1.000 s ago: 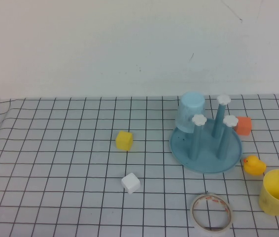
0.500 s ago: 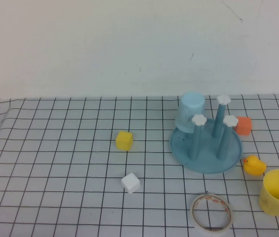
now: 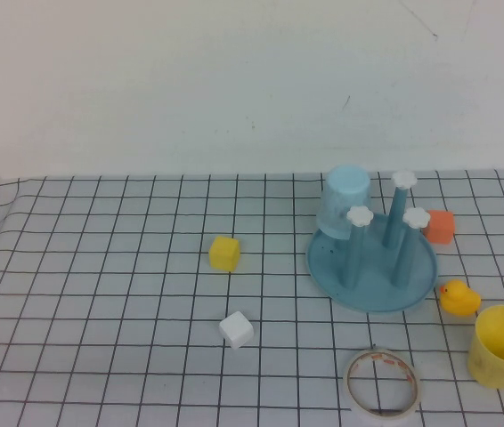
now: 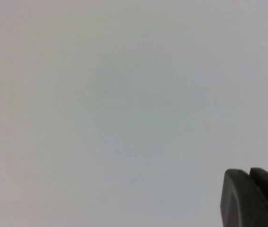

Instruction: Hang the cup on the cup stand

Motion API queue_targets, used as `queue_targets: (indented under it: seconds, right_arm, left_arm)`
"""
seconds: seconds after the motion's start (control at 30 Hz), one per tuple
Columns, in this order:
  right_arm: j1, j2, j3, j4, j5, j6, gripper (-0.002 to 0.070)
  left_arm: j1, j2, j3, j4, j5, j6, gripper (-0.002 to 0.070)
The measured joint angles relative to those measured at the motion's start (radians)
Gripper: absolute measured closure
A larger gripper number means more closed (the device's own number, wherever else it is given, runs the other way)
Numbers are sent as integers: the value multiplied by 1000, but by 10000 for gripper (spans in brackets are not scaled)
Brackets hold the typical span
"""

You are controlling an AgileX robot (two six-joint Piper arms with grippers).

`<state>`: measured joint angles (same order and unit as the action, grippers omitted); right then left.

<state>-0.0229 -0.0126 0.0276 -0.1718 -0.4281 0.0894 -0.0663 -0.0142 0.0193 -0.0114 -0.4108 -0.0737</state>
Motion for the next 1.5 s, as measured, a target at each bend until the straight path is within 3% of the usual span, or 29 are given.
queue_targets:
  seconds: [0.17,0.53,0.63,0.93,1.2,1.37,1.5]
  right_arm:
    - [0,0,0,-2,-111,13,678]
    - [0,0,0,32,-122,30,678]
    - [0,0,-7,172,-88,65,678]
    - [0,0,-253,184,260,-17,678]
    - [0,213,-498,104,739,-68,678]
    - [0,460,-628,248,1035,-328,678]
    - [0,666,-694,382,1155,-531,678]
  left_arm:
    - [0,0,0,0,-123,-6,676]
    - [0,0,0,5,-154,-69,676]
    - [0,0,-54,54,-17,-87,676]
    - [0,43,-428,83,525,-69,676]
    - [0,176,-505,90,750,-60,676]
    - [0,217,-480,71,822,-58,677]
    - [0,228,-453,34,880,-58,677]
